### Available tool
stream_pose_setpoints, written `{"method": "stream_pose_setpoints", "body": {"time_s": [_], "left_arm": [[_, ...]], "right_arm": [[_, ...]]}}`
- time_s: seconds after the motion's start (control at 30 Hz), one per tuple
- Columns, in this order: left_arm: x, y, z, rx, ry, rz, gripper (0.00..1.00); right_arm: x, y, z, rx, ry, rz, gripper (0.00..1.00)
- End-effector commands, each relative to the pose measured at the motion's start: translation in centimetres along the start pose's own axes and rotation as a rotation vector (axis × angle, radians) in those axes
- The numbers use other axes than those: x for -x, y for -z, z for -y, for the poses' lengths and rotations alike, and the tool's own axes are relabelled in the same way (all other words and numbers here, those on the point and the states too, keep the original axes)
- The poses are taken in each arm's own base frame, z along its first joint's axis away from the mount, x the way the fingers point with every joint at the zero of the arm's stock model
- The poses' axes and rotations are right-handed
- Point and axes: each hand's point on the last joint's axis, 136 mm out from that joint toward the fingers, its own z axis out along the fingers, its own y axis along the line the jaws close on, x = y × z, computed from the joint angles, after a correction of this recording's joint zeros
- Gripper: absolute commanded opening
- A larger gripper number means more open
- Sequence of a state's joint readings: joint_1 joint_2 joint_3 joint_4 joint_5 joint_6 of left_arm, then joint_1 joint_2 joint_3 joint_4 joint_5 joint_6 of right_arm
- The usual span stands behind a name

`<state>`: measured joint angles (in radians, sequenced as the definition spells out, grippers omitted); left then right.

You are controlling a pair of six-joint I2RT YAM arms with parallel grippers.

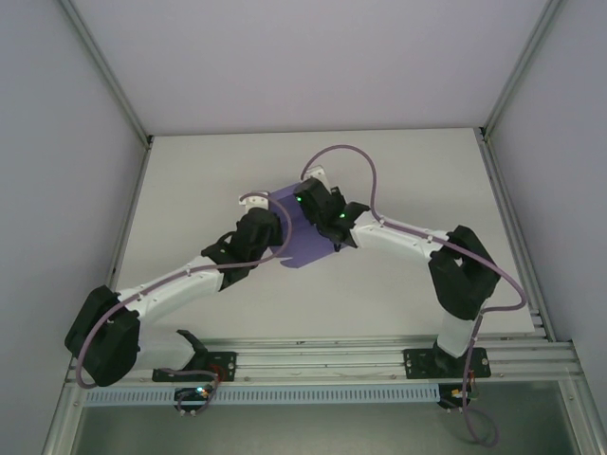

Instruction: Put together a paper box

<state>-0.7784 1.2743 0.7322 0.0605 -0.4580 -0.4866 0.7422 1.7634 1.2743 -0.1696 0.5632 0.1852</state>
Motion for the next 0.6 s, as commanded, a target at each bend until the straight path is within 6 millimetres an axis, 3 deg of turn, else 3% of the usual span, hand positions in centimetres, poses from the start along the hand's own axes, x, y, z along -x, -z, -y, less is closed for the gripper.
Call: {"method": "stream_pose_setpoints", "body": {"time_s": [0.0,0.13,0.27,0.3,0.33,0.57], "left_arm": [[2.8,1.3,-1.8,0.092,-0.013,0.076,0.00],[2.6,0.9,-1.6,0.088,-0.024,0.069,0.00],[2.4,0.3,-0.9,0.058,-0.030,0.064,0.00],[2.4,0.2,-0.6,0.043,-0.037,0.067,0.00],[2.3,0.0,-0.3,0.030,-0.043,0.066,0.00],[2.3,-0.5,0.6,-0.021,-0.096,0.079,0.00]], "right_arm": [[-3.0,-1.5,5.2,-0.020,-0.070,-0.058,0.15],[0.3,1.9,0.1,0.367,-0.101,0.133,0.42],[1.7,5.8,-1.5,0.551,-0.056,0.247,0.75],[1.8,6.5,-1.6,0.575,-0.046,0.262,0.94],[1.9,7.2,-1.4,0.583,-0.041,0.276,0.99],[2.5,9.6,4.5,0.395,-0.155,0.325,1.00]]}}
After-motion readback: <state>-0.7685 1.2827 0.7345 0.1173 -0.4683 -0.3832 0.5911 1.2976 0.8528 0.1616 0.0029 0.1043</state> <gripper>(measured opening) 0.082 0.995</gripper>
